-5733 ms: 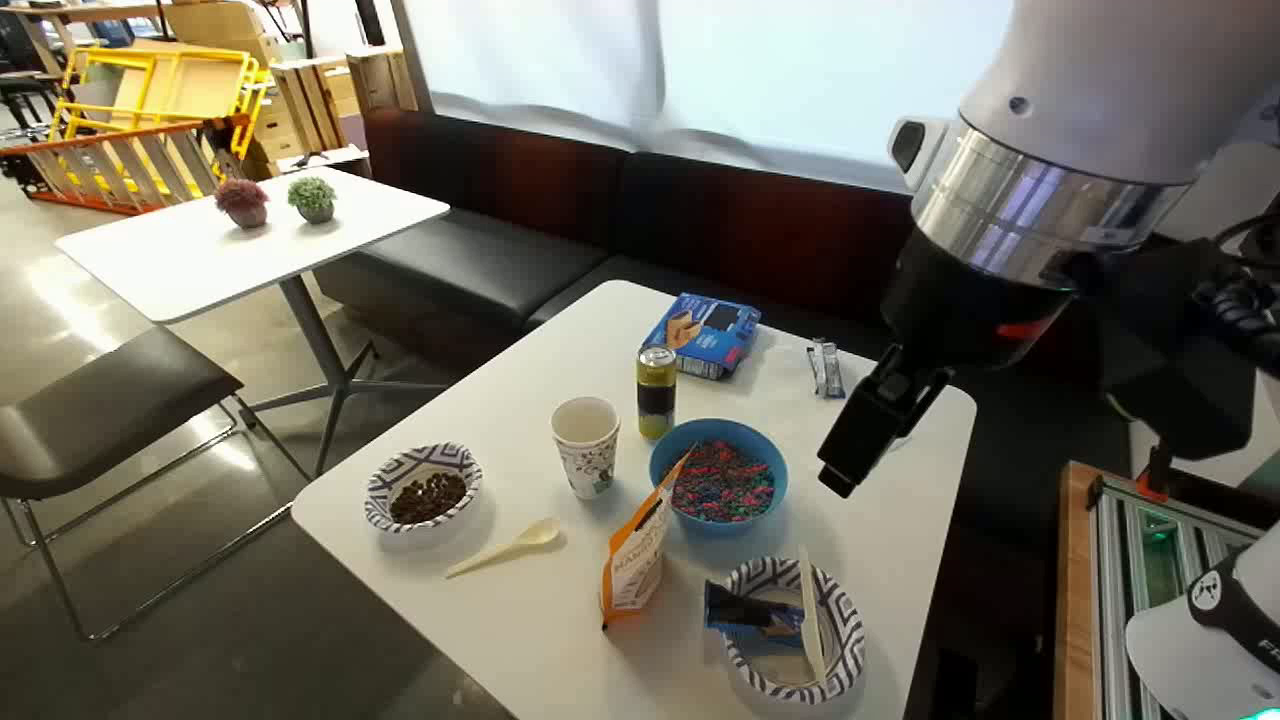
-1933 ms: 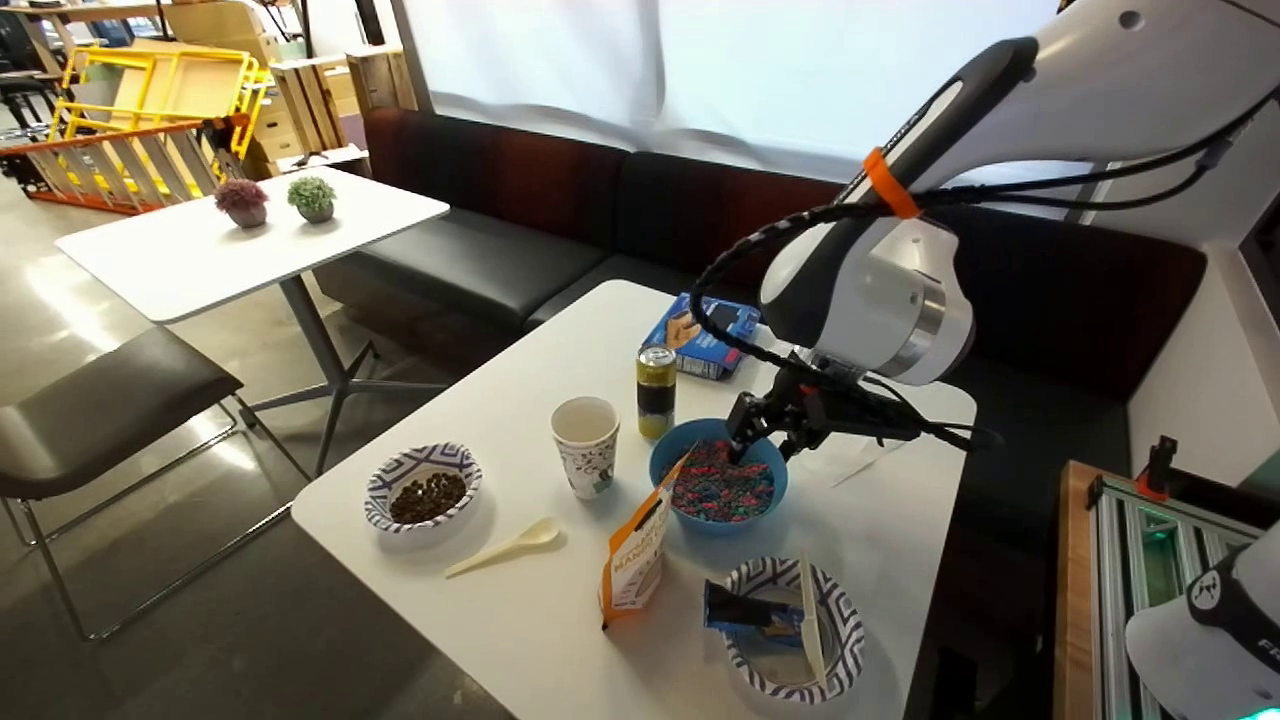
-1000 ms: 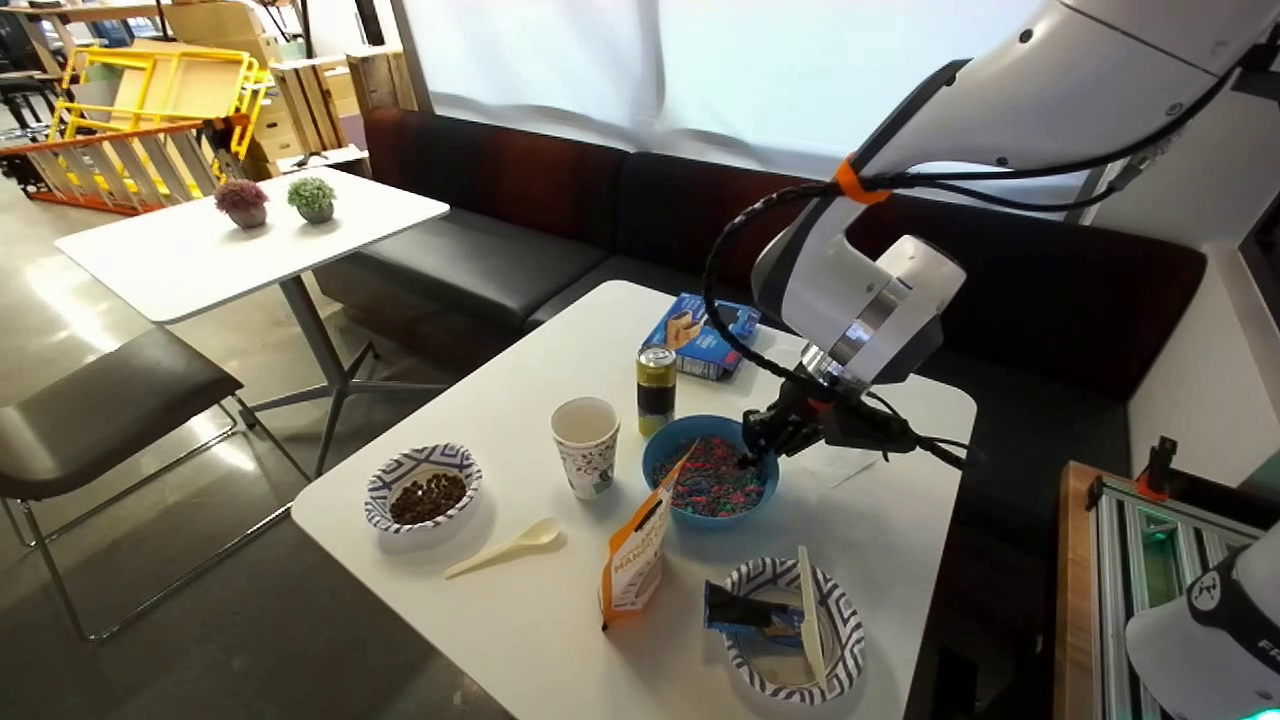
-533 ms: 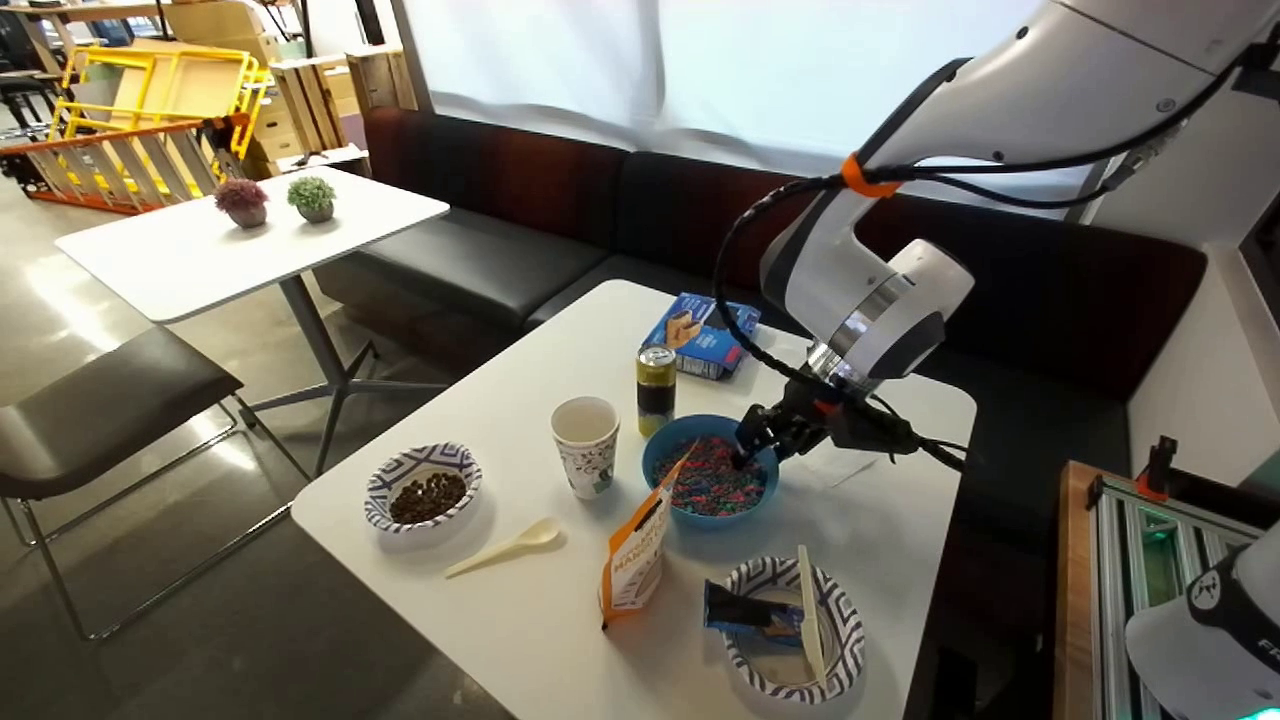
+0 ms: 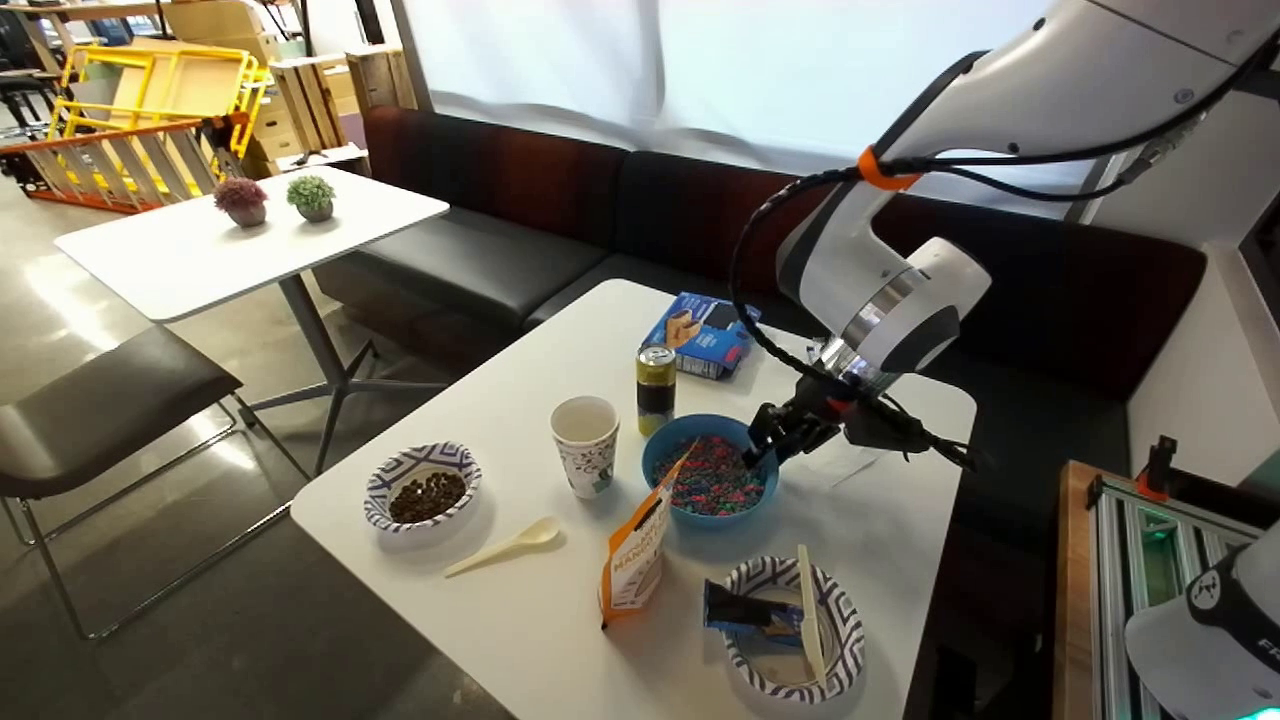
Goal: Move the blue bowl backwards.
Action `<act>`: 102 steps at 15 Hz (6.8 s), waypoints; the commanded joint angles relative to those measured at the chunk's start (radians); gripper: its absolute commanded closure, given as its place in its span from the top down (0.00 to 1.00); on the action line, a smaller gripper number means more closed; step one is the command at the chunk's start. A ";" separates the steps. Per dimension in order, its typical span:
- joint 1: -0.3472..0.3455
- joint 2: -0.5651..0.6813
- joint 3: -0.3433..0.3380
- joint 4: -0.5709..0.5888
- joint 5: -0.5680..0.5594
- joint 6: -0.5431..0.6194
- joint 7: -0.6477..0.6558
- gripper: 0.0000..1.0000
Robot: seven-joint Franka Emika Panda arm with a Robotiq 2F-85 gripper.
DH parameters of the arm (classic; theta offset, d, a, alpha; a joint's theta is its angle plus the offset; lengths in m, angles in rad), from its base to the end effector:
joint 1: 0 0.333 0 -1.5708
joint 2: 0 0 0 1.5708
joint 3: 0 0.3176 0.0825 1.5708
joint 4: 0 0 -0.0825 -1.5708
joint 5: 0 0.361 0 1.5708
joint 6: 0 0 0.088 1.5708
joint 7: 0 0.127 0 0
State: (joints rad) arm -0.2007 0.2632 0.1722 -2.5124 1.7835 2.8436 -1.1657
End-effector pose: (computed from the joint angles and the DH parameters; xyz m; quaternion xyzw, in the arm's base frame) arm 0.4110 -0.0526 0.1693 -0.9192 0.2877 -0.1569 0.2185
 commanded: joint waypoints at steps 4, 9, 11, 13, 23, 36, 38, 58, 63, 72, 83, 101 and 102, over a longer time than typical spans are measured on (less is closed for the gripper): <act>-0.026 -0.098 -0.005 -0.078 0.055 -0.053 -0.047 0.48; -0.035 -0.117 -0.003 -0.088 0.041 -0.084 -0.032 0.24; -0.034 -0.110 -0.002 -0.083 0.039 -0.086 -0.030 0.26; -0.033 -0.101 -0.002 -0.077 0.044 -0.086 -0.036 0.30; -0.023 -0.091 0.006 -0.071 0.061 -0.067 -0.042 0.20; 0.033 -0.096 0.039 -0.059 0.162 0.091 -0.053 0.02; 0.038 -0.096 0.045 -0.066 0.149 0.107 -0.017 0.01; -0.054 -0.282 -0.012 -0.240 0.056 0.023 0.286 0.01; -0.070 -0.291 -0.021 -0.234 0.080 0.033 0.270 0.01; -0.059 -0.362 -0.018 -0.242 0.047 0.081 0.287 0.01; -0.079 -0.394 -0.047 -0.238 -0.252 0.013 0.462 0.01; -0.137 -0.375 -0.104 -0.234 -0.434 0.028 0.478 0.01; -0.148 -0.384 -0.114 -0.233 -0.458 0.014 0.482 0.01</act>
State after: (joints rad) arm -0.3176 -0.0525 0.0837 -2.7453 1.3997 2.9203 -0.7246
